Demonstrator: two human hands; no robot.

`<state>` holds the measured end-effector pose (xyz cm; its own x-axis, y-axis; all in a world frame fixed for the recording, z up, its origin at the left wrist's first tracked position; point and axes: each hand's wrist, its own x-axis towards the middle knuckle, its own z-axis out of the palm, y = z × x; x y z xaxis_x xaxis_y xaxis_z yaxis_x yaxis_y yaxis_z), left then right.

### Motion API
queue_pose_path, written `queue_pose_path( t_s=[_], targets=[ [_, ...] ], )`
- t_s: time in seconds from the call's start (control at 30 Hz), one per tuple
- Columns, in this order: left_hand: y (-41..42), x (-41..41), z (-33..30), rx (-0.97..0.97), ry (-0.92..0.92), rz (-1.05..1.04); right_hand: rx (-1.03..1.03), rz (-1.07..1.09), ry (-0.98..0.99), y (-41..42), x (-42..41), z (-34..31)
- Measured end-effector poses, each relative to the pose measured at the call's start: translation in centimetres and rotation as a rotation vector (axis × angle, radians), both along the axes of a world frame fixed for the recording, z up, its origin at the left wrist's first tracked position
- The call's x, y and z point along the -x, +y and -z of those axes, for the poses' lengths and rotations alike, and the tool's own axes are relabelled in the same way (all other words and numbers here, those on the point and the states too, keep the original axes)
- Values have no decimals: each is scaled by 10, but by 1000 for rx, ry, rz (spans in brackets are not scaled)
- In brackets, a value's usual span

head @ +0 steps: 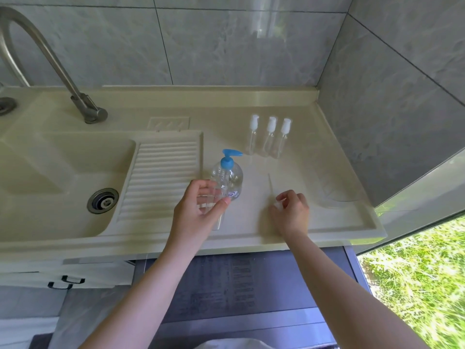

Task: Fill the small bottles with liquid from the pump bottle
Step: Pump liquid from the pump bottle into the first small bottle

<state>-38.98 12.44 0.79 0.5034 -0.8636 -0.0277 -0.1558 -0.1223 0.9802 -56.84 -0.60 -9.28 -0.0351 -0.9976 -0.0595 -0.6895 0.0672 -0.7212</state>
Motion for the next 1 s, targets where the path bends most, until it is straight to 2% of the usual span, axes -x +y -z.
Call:
queue_pose_path(
  t_s=[0.13,0.2,0.27,0.33,0.43,0.57,0.77,1.0],
  targets=[
    [0,-2,4,-9,5,8,88,-13,157,1,-3,-4],
    [0,-3,7,-13,21,6,224,-28,66,-2,-10,-16],
    [-1,-5,11,-29,30,7,336,-86,-113,-10,-22,-36],
    [-2,-7,16,-47,33,-3,352,-208,-227,-19,-37,-60],
    [-3,-10,23,-58,38,-30,282,-432,-259,-33,-59,-92],
    [-2,-14,28,-54,32,-57,308,-605,-140,-40,-83,-113],
    [1,-22,30,-38,11,-79,410,-674,-12,-52,-96,-117],
    [-7,-34,33,-60,-38,-61,277,-653,168,-54,-104,-136]
  ],
)
